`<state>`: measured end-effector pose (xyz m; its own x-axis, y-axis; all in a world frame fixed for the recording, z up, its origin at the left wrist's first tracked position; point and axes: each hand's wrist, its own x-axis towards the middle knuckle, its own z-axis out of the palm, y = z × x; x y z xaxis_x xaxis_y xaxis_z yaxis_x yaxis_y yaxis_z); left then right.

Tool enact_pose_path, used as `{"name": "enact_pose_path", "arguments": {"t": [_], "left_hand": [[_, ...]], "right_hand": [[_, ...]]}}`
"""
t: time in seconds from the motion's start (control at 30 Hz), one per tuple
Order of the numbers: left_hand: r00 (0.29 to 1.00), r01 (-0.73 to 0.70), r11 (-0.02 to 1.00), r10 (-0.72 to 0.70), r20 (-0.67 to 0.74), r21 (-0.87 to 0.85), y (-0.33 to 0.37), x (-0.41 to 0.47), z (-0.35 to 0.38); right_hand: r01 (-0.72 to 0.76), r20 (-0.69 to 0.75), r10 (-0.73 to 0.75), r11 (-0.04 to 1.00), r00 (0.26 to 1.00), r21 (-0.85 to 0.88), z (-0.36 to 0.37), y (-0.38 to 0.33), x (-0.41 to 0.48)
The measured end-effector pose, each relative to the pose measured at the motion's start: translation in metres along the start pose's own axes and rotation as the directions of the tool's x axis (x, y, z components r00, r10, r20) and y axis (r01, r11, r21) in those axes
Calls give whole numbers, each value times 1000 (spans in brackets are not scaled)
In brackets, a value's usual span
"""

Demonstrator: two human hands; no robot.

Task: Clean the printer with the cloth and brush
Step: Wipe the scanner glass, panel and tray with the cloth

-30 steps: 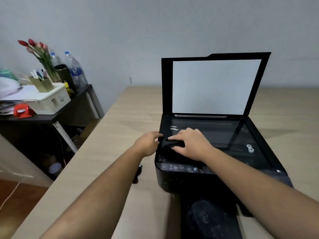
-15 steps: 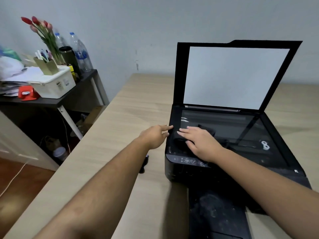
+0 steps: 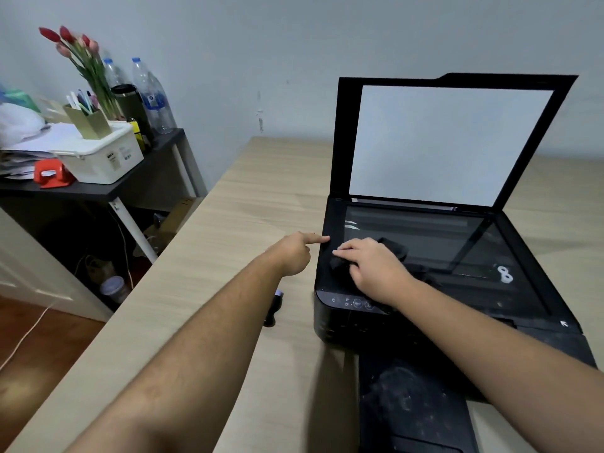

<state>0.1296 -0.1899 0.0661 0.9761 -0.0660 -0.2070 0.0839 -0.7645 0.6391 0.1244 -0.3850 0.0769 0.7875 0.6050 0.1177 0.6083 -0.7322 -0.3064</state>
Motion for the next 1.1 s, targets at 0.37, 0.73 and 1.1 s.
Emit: {"name": "enact_pose_path", "arguments": {"t": [0.37,0.73,1.1], "left_hand": [[1000,16,1000,-16,-10,21,-1,-1,-1],[1000,21,996,-20,-8,84,3,-3,-8],[999,-13,1000,14,32,-20,3,-2,-6]], "right_hand": [[170,45,-170,985,984,9,-6,-15,-7],[332,-18,-334,941,942,-56,-24,19,-48],[270,41,-271,962,962,32,-3,-9,-37]]}}
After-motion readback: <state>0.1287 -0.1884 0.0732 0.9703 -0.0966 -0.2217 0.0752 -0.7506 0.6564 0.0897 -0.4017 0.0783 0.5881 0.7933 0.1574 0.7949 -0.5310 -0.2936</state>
